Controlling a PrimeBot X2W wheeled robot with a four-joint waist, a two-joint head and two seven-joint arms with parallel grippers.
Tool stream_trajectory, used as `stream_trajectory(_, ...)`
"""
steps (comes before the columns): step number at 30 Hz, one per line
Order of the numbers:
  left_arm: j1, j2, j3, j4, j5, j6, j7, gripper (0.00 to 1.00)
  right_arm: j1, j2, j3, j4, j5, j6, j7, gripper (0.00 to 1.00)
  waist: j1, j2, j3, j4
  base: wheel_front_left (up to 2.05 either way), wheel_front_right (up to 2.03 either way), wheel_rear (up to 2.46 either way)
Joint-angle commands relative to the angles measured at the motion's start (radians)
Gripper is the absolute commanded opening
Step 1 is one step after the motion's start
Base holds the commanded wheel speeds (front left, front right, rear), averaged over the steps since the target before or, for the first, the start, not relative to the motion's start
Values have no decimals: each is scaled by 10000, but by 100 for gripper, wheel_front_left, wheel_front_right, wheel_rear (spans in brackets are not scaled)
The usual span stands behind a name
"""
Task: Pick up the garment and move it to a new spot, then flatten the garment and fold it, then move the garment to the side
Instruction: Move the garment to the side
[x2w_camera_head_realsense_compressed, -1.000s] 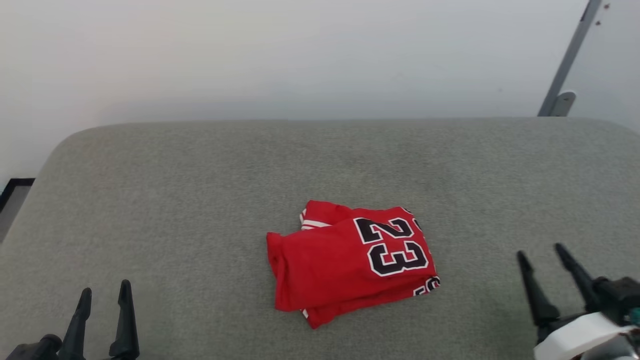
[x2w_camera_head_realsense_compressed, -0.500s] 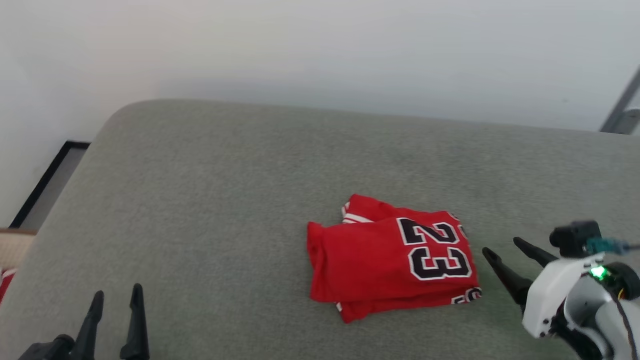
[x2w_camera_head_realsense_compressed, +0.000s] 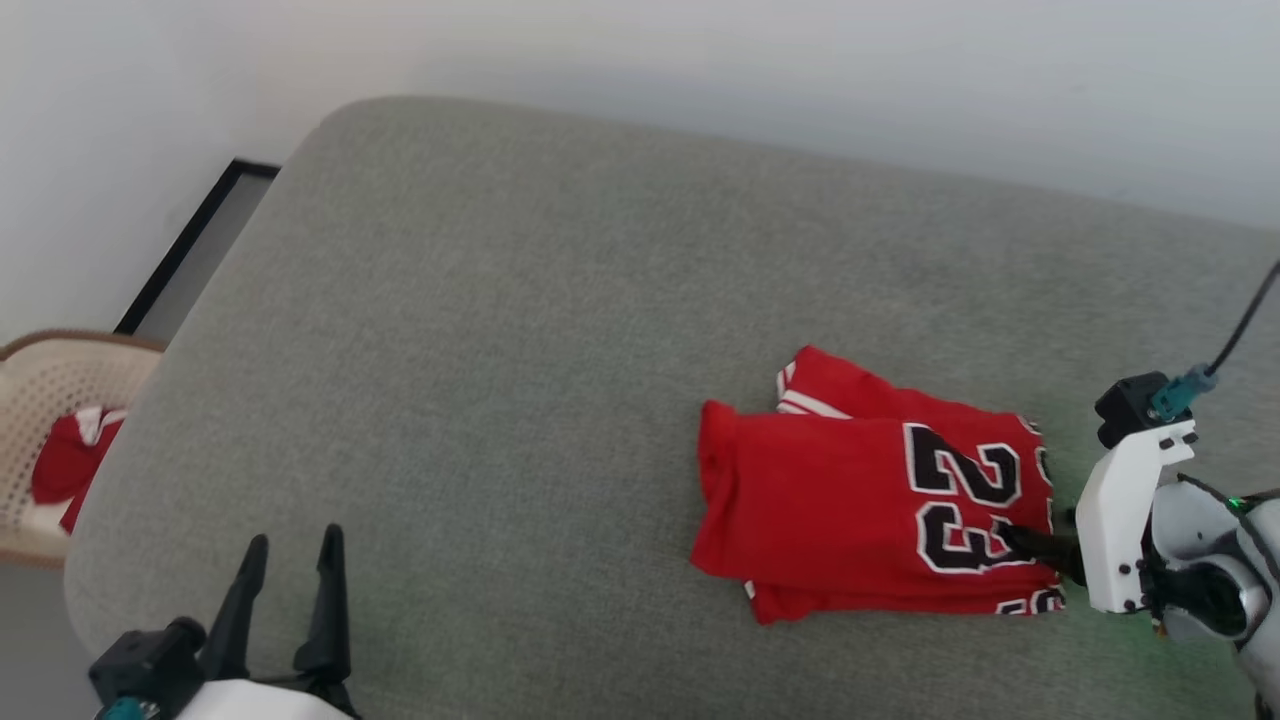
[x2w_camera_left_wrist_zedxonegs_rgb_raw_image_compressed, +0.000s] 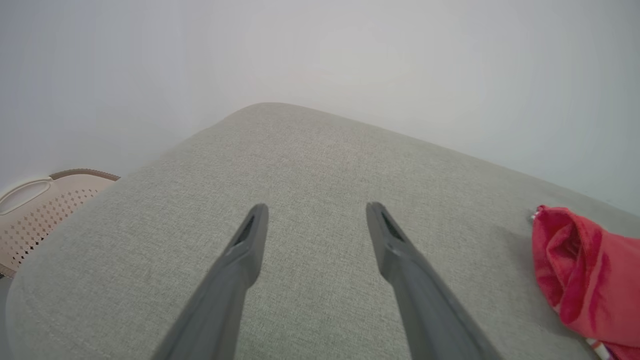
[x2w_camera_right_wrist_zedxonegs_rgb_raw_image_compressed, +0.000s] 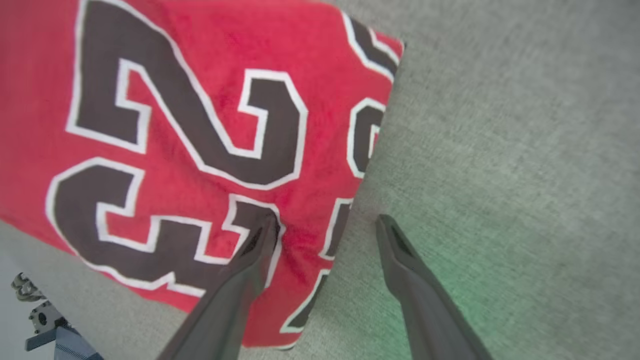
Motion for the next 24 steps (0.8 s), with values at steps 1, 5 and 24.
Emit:
stream_trajectory(1,-173,-15,-63,38,-72,-25,-49,100,-102,57,45,187,140,0,306,100,0,-1,236,218,0,0,0)
stream_trajectory(5,-418,-26,-201,146,-163,-25,-49,100,-384,424,322,855,310,0,1400,100,0,-1,529,368,0,0,0)
stream_trajectory(24,-1580,148,-765,406,-316,-26,-50,100,-1474,-45,-465,414,875,-28,2185,0,0,-1,1050,-323,0,0,0)
